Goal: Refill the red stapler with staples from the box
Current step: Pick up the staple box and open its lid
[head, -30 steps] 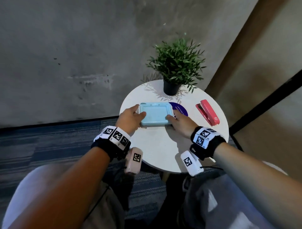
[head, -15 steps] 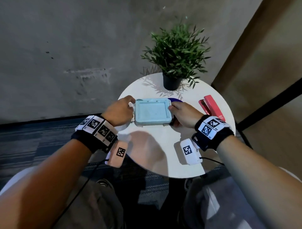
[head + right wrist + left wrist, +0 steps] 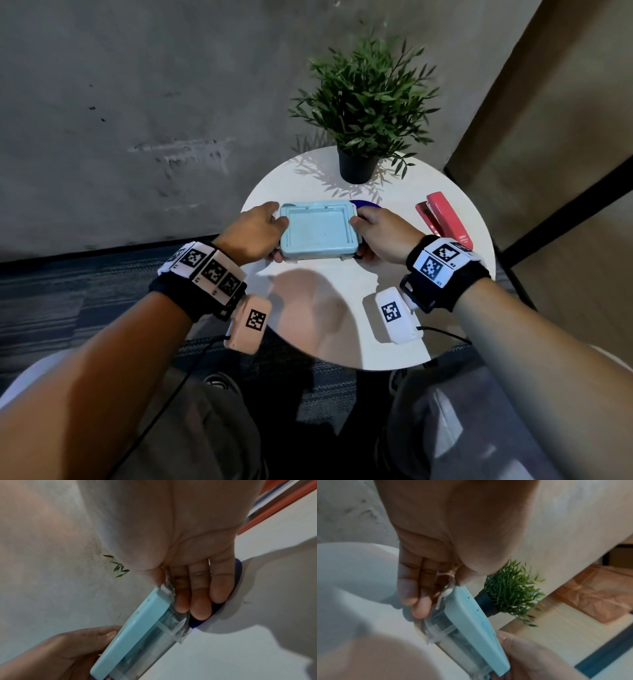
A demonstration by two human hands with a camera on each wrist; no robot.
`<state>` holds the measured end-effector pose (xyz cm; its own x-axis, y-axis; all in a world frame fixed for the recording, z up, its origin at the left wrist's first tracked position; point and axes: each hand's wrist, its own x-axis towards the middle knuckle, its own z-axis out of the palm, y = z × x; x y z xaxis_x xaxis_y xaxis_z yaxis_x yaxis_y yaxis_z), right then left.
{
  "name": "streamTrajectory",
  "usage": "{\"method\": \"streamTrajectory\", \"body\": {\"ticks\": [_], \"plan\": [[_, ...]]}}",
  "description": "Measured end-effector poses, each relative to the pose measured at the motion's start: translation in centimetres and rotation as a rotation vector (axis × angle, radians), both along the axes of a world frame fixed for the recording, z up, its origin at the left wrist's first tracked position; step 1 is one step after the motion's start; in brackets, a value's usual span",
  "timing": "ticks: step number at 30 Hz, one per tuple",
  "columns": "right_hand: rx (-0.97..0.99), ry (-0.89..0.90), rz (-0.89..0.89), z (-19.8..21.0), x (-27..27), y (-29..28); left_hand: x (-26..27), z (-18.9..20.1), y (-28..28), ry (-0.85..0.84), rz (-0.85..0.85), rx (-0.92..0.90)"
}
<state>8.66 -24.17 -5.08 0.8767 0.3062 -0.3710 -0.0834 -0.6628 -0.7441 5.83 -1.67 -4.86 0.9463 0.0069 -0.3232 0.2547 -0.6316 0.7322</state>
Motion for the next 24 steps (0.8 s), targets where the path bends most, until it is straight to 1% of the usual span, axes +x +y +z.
{"method": "streamTrajectory", "body": {"ticks": [2,4,5,6,7,9,10,11,13,14,15,16,17,21,24], "plan": [[-0.004,-0.002,0.001,0.0,0.1,0.0,0.1,0.2,0.1,0.032,0.021,-0.066],[-0.007,-0.008,-0.002,0.0,0.1,0.0,0.2,0.3,0.3,0.112,0.089,-0.186],[-0.011,-0.009,-0.003,0.1,0.1,0.0,0.1,0.3,0.5,0.142,0.114,-0.209],[-0.011,-0.008,-0.004,0.2,0.1,0.0,0.1,0.1,0.7,0.144,0.118,-0.189],[-0.006,-0.002,-0.006,0.2,0.1,0.0,0.2,-0.1,0.9,0.112,0.086,-0.105],[0.007,0.01,-0.012,0.4,0.1,0.1,0.4,-0.4,1.1,-0.053,0.023,0.165],[0.008,0.015,-0.013,0.4,0.0,0.2,0.6,-0.4,1.1,-0.133,0.011,0.205],[0.006,0.02,-0.013,0.4,0.1,0.2,0.5,-0.2,0.9,-0.172,-0.002,0.157],[0.001,0.029,-0.017,0.4,0.1,0.3,0.3,0.2,0.4,-0.136,-0.105,0.045],[0.002,0.032,-0.02,0.4,0.0,0.3,0.1,0.4,0.2,-0.11,-0.184,0.076],[0.004,0.033,-0.023,0.4,0.1,0.2,-0.1,0.4,0.0,-0.102,-0.253,0.162],[0.005,0.036,-0.024,0.4,0.1,0.2,-0.2,0.0,0.1,-0.109,-0.286,0.249],[0.006,0.04,-0.028,0.4,0.1,0.1,-0.2,-0.1,0.2,-0.122,-0.295,0.299],[0.055,0.118,-0.048,0.2,0.1,-0.1,-0.2,0.0,0.5,-0.126,-0.293,0.308],[0.056,0.179,-0.087,0.1,0.2,-0.4,-0.2,0.2,0.6,-0.125,-0.292,0.306]]}}
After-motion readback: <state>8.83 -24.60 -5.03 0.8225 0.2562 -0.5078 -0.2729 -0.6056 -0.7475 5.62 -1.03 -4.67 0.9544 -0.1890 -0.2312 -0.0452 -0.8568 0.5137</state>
